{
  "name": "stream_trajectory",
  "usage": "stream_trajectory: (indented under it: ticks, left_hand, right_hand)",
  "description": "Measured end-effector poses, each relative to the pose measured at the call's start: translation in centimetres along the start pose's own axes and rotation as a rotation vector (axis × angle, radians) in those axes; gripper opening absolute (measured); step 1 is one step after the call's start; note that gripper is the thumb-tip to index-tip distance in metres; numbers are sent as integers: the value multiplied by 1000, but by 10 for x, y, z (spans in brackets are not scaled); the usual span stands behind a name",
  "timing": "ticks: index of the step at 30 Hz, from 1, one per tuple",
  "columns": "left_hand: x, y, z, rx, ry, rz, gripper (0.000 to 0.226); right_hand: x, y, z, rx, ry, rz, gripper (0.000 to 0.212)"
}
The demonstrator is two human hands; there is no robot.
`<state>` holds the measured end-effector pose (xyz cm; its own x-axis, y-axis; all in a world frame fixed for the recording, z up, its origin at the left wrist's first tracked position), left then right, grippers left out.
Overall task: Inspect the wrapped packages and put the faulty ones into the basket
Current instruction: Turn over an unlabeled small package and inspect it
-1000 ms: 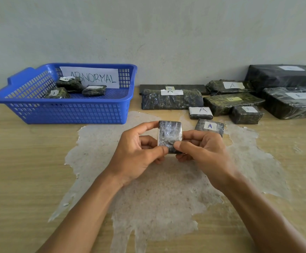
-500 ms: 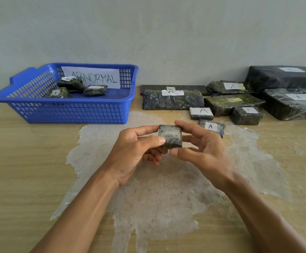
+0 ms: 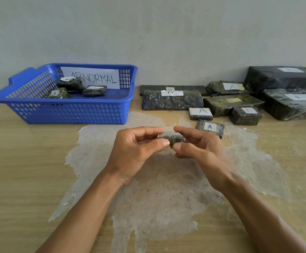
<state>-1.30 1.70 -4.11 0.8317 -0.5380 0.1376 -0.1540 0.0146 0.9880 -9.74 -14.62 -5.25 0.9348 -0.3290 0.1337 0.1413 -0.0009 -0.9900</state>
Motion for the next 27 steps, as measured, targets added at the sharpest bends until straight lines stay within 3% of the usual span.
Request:
stream_trajectory:
  ticks: [3, 11, 15, 18, 22, 24, 27]
  left_hand:
    - [1, 0, -1, -5, 14, 8, 40]
    - [0, -2, 6, 87, -40, -8, 40]
    - [-3, 0, 6, 296, -51, 91, 36]
    - [-2, 1, 3, 340, -22, 173, 31]
    - [1, 2, -1, 90, 13, 86, 32]
    - [2, 0, -1, -48, 6, 36, 34]
    - [1, -1, 3, -94, -23, 26, 34]
  right_hand:
    - [0, 0, 1, 11, 8, 16, 71]
    - [1, -3, 0, -35, 118, 5, 46]
    - [0, -3, -2, -80, 171, -24, 36]
    - [-1, -3, -2, -105, 172, -61, 45]
    - [0, -7, 0, 56, 111, -24, 36]
    - [0, -8, -1, 114, 103, 9, 41]
    - [-1, -9, 2, 148, 77, 33, 41]
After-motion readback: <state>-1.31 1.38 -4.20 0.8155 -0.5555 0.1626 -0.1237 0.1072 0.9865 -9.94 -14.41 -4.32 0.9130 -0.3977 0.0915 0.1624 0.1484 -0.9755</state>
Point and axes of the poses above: each hand's wrist, its own x-axis towards the middle knuckle, its own z-axis out of the palm, y = z × x, the point moved 3 cm from there along x, towards the middle knuckle, and after that the axes turned 7 degrees about x, right-handed, at the moved point
